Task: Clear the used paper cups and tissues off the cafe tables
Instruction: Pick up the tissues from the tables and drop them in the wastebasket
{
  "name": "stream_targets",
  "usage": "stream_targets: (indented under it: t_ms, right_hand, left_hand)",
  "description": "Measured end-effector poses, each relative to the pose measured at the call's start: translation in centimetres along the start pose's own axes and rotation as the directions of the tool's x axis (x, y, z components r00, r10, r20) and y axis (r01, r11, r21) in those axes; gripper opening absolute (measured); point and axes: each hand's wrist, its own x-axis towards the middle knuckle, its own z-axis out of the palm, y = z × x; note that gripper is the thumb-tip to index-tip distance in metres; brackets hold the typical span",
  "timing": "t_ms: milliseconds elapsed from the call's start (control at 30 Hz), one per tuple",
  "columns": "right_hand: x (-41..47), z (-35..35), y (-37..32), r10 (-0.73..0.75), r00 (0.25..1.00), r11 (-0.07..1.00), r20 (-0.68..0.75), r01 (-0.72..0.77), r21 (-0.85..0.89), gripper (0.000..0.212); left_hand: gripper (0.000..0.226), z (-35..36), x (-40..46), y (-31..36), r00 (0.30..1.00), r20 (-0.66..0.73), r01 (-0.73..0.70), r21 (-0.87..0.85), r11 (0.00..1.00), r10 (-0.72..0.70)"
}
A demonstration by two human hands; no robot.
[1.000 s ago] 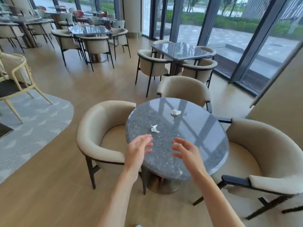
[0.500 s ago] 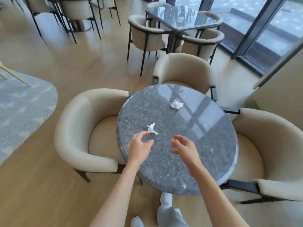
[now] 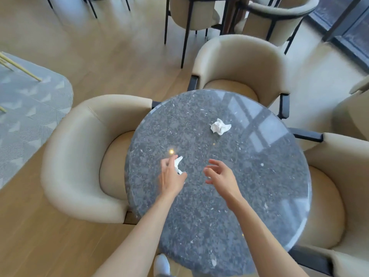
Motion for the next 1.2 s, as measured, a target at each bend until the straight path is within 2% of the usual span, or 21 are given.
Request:
stream_targets:
  t_ms: [200,367,433,500,633,733,867,933,1000,1100,1200]
  right_hand:
    - [5.2,-2.2,-0.5,0.026,0.998,0.999,0.063,-0.023,-0.041,0.043]
    - [9.1,-3.8,-1.5,0.007,0.998,0.998,0.064,-0.003,-0.065,0.040]
    - [10.6,-4.5,-2.0,-0.019,0.998,0.995,0.057,0.025,-0.101,0.042]
    - [12.1,-5.1,-2.5,-0.067,0.997,0.980,0.042,0.074,-0.183,0.043]
    - [15.4,-5.5,-3.5,-0.276,0.961,0.861,0.004,0.250,-0.443,0.048]
    - [17.7,-5.1,-4.4,-0.344,0.939,0.775,0.027,0.300,-0.556,0.054]
    - [20.2,-4.1,-4.9,-0.206,0.971,0.650,0.120,0.228,-0.725,0.062]
    - [20.7,-3.6,-4.2,-0.134,0.974,0.601,0.182,0.226,-0.766,0.058]
    - [20.4,-3.2,-3.2,-0.128,0.970,0.572,0.209,0.244,-0.783,0.049]
    - [19.2,-2.5,-2.7,-0.098,0.976,0.620,0.194,0.213,-0.755,0.036]
    - [18.3,-1.5,-2.8,-0.033,0.970,0.673,0.242,0.200,-0.712,0.037]
  left_hand:
    - [0.056,3.4,2.6,0.0,0.995,-0.033,0.099,0.099,0.990,-0.096]
    - [0.016,5.2,4.0,0.1,0.984,-0.092,0.158,0.056,0.986,-0.152]
    - [0.009,5.8,4.8,0.8,0.979,-0.110,0.165,-0.053,0.985,-0.170]
    - [0.008,6.1,5.4,2.1,0.966,-0.120,0.194,-0.240,0.951,-0.227]
    - [0.008,6.2,6.5,4.6,0.939,-0.033,0.274,-0.531,0.802,-0.343]
    - [0.007,5.7,6.7,5.1,0.926,0.038,0.315,-0.625,0.714,-0.376]
    - [0.003,4.2,6.8,5.5,0.917,0.064,0.335,-0.658,0.674,-0.394]
    - [0.001,3.3,6.8,5.5,0.917,0.074,0.334,-0.683,0.650,-0.393]
    - [0.003,2.3,6.7,5.6,0.916,0.079,0.331,-0.702,0.631,-0.393]
    - [0.009,1.0,6.6,5.6,0.914,0.061,0.313,-0.737,0.599,-0.402]
    - [0.008,-0.3,6.1,5.3,0.905,0.048,0.307,-0.760,0.573,-0.422]
